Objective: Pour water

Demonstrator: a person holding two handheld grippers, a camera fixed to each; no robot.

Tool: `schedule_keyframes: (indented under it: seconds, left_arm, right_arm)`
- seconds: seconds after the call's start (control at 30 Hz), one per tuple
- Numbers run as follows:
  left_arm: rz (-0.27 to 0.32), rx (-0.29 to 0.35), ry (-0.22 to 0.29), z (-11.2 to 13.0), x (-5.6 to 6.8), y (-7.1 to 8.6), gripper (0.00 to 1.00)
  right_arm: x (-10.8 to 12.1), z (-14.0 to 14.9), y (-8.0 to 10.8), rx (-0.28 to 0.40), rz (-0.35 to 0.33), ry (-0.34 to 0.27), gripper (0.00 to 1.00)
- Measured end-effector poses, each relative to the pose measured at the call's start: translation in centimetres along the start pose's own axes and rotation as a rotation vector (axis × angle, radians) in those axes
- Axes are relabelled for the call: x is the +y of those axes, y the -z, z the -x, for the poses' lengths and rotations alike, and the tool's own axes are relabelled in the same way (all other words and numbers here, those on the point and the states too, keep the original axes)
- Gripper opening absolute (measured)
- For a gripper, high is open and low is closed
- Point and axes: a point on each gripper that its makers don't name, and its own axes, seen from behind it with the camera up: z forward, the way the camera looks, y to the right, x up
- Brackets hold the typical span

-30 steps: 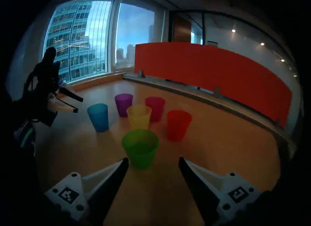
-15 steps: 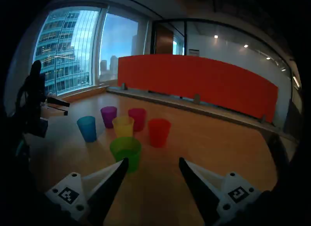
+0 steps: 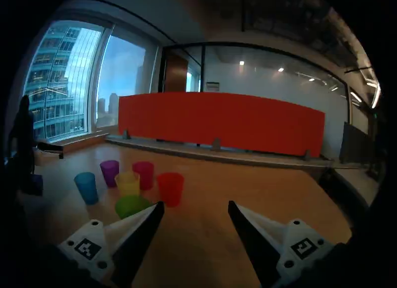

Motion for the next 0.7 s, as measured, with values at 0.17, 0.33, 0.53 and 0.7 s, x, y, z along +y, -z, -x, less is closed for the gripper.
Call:
schedule_keyframes:
  seconds: [0.17, 0.33, 0.53, 0.7]
  left_arm:
    - [-0.053, 0.051, 0.003, -1.1, -0.6, 0.2, 0.87]
    - [-0.114, 0.111, 0.008, -2.4, -1.3, 0.8, 0.87]
    - [-0.166, 0.163, 0.007, -3.7, -1.9, 1.2, 0.87]
    - [-0.200, 0.184, 0.006, -4.0, -2.5, 1.4, 0.87]
  right_arm:
    - [0.4, -1.1, -0.1, 0.052, 0.042, -0.029, 1.00]
    - [0.6, -2.6, 0.0, 0.110, 0.081, -0.046, 1.00]
    - [1.1, -3.7, 0.1, 0.150, 0.130, -0.049, 1.00]
    - [1.3, -4.1, 0.3, 0.165, 0.153, -0.041, 1.00]
